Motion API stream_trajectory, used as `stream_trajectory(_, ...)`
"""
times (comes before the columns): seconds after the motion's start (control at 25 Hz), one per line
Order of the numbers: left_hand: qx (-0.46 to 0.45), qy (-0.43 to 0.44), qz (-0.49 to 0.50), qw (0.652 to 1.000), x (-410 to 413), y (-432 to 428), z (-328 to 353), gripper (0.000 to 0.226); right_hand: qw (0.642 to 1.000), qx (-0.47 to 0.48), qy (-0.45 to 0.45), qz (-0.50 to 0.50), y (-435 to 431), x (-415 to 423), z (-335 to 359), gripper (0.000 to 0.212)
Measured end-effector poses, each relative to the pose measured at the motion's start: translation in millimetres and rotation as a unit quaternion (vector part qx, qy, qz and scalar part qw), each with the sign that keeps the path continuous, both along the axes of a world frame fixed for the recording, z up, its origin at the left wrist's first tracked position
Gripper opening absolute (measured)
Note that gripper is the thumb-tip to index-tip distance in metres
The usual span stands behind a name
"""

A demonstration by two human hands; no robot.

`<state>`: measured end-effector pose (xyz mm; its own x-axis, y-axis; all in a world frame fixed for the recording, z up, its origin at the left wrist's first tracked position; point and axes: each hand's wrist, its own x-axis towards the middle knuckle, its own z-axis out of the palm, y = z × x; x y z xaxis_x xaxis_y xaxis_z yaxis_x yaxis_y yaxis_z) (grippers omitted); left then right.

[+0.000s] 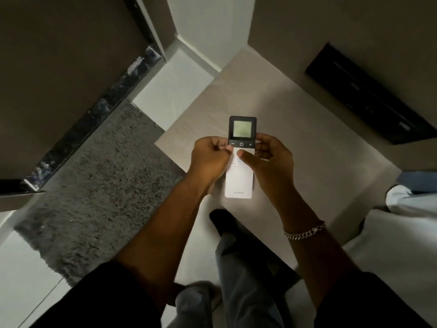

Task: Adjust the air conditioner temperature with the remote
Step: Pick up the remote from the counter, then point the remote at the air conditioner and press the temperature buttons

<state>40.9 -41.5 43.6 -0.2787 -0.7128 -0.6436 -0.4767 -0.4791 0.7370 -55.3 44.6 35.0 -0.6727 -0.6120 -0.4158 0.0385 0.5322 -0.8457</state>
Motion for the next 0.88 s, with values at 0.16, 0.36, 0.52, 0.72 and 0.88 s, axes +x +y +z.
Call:
stream_trajectory(0.16,-0.060,0.077,0.086,0.992,61.7,-55.1,109.4,0.019,0.990,-0.081,-0.028,0.111,-68.8,41.4,98.1,0.016)
stream_trajectory(0.36,-0.216,0.138,0.149,0.955,152.3,-107.7,299.2,0.018,0.946,-0.213,-0.116,0.213,-159.9,106.7,276.7,0.020)
stream_trajectory(0.52,-0.353,0.162,0.204,0.899,224.6,-123.5,460.1,0.018,0.896,-0.310,-0.116,0.298,-210.0,172.3,435.5,0.020)
stream_trajectory(0.72,-0.501,0.188,0.219,0.816,304.9,-104.5,649.6,0.023,0.800,-0.442,-0.107,0.390,-228.6,254.4,631.1,0.022)
stream_trajectory(0.88,-0.597,0.174,0.217,0.753,348.6,-70.7,762.7,0.021,0.734,-0.523,-0.088,0.425,-212.7,299.4,747.5,0.020)
